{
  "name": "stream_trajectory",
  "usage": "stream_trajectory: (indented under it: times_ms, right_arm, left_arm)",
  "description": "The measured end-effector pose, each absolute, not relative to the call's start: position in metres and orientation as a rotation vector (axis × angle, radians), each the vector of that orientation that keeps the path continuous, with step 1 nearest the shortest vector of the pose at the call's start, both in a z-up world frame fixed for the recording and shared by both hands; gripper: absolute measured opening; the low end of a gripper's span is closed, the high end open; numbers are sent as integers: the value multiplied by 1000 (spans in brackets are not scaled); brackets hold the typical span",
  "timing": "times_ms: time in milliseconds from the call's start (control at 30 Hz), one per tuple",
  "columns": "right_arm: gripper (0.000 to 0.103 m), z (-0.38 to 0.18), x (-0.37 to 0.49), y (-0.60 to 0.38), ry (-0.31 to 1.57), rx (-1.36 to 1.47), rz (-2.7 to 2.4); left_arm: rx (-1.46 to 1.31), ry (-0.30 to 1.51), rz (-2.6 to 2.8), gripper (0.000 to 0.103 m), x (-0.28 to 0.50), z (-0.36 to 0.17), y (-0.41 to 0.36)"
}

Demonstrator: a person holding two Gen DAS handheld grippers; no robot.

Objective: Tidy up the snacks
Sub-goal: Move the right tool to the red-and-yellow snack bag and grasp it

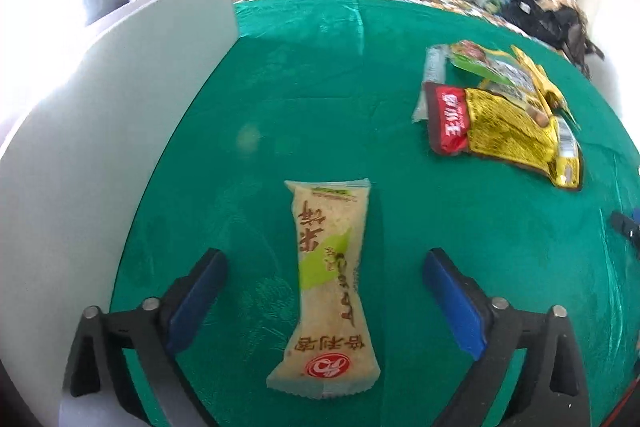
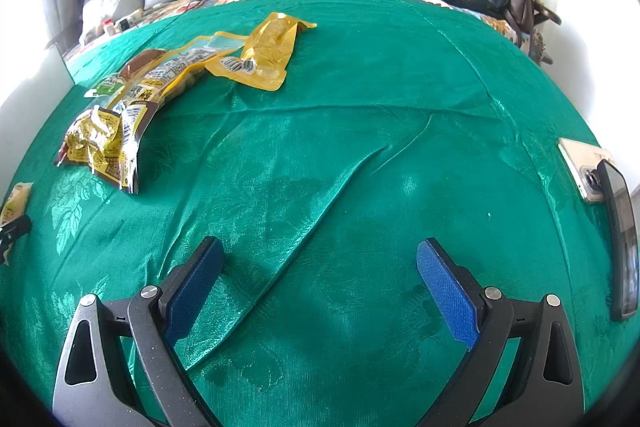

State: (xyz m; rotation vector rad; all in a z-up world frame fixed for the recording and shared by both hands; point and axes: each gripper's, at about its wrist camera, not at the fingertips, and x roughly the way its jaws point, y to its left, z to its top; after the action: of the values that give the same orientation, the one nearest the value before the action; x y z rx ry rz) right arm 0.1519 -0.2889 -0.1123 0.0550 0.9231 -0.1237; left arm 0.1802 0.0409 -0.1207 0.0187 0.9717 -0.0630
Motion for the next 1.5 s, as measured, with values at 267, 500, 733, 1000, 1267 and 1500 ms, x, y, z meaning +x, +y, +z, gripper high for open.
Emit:
stream_trajectory:
  times_ms: [267, 500, 733, 1000, 1267, 1500]
  right_arm:
    - [99, -112, 152, -289, 923, 55, -124]
    - [99, -112, 152, -289, 923, 55, -124]
    - [99, -112, 152, -289, 923, 55, -124]
    - [99, -112, 152, -289, 923, 55, -124]
    - [99, -112, 152, -289, 923, 55, -124]
    - [99, -112, 152, -289, 923, 55, -124]
  left_arm:
    - [18, 953, -60, 103, 184, -122, 42]
    - [18, 953, -61, 103, 184, -122, 42]
    - [17, 953, -61, 103, 183, -122, 42]
    - [16, 953, -61, 103, 184, -122, 43]
    - [15, 953, -62, 103, 184, -122, 43]
    - [14, 953, -62, 103, 184, -122, 43]
